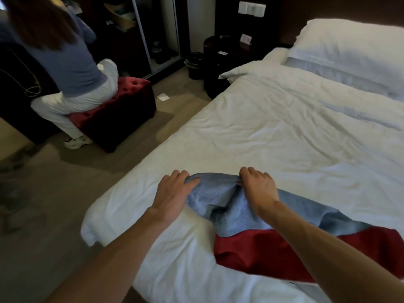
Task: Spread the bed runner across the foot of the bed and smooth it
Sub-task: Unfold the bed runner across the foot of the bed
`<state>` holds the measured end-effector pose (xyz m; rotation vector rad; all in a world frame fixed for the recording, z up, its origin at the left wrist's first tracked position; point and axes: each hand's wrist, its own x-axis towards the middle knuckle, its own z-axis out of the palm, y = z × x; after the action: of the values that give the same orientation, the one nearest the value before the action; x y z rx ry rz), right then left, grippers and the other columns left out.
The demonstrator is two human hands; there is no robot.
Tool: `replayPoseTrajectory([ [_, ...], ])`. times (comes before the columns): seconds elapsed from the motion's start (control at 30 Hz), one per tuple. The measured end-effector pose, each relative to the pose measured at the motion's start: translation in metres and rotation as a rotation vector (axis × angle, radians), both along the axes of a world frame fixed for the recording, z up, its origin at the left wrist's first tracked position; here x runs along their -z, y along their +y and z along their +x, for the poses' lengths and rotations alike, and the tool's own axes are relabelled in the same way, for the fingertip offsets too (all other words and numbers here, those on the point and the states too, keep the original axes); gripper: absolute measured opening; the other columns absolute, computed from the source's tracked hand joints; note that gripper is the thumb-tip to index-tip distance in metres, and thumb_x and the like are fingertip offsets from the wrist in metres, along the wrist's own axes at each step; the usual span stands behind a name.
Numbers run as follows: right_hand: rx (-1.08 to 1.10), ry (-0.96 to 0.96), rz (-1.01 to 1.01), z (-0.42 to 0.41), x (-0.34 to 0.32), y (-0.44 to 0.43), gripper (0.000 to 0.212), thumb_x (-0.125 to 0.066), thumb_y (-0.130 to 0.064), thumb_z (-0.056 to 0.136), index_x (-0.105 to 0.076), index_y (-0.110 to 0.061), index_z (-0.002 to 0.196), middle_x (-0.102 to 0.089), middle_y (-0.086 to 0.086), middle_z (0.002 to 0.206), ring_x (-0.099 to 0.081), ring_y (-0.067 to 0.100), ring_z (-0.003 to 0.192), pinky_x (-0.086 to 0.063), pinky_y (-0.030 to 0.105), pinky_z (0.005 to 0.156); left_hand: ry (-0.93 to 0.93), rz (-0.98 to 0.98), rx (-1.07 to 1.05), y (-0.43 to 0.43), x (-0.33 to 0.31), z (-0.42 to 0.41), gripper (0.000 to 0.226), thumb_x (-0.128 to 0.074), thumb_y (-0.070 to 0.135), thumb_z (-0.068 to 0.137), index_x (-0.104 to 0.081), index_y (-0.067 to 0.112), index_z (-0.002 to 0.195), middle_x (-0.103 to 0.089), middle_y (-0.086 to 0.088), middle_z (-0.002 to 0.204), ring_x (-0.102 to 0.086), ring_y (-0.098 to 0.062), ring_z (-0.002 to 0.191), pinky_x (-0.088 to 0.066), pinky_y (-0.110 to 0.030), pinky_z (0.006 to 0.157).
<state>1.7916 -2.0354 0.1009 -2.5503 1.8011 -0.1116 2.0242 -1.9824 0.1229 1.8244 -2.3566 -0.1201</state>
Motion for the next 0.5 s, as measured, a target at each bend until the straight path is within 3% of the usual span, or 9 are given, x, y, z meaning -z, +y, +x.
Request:
replayPoseTrajectory([
  [0.1,-0.022,-0.034,-0.007,0.022,-0.008,-0.003,0.013,-0.042,-0.028,0.1,-0.045,-0.016,0.096,-0.056,0.0,0.091,-0.054,0.022,0.078,-0.039,0.031,0.072,-0.033,-0.025,-0.013,0.001,-0.011,0.021,0.065,-0.077,-0.009,0.05,-0.068,0.012,0.111,-0.062,-0.011,0.085,-0.059,-0.031,0.074,-0.046,-0.037,0.057],
  [0.27,-0.068,-0.043,-0.002,0.073,-0.015,-0.014,0.012,-0.043,-0.026,0.1,-0.046,-0.015,0.096,-0.056,0.002,0.091,-0.054,0.024,0.079,-0.04,0.032,0.073,-0.065,-0.048,-0.058,-0.011,-0.015,0.07,0.066,-0.073,-0.006,0.06,-0.062,0.018,0.12,-0.06,-0.009,0.095,-0.056,-0.03,0.085,-0.043,-0.038,0.065],
  [0.5,-0.056,0.001,-0.001,0.15,-0.012,-0.033,0.014,-0.041,-0.028,0.1,-0.046,-0.014,0.097,-0.056,0.002,0.092,-0.055,0.023,0.08,-0.038,0.031,0.073,-0.083,-0.039,-0.022,-0.04,-0.009,0.148,0.069,-0.082,-0.008,0.04,-0.071,0.013,0.106,-0.062,-0.008,0.078,-0.058,-0.029,0.068,-0.045,-0.035,0.055],
])
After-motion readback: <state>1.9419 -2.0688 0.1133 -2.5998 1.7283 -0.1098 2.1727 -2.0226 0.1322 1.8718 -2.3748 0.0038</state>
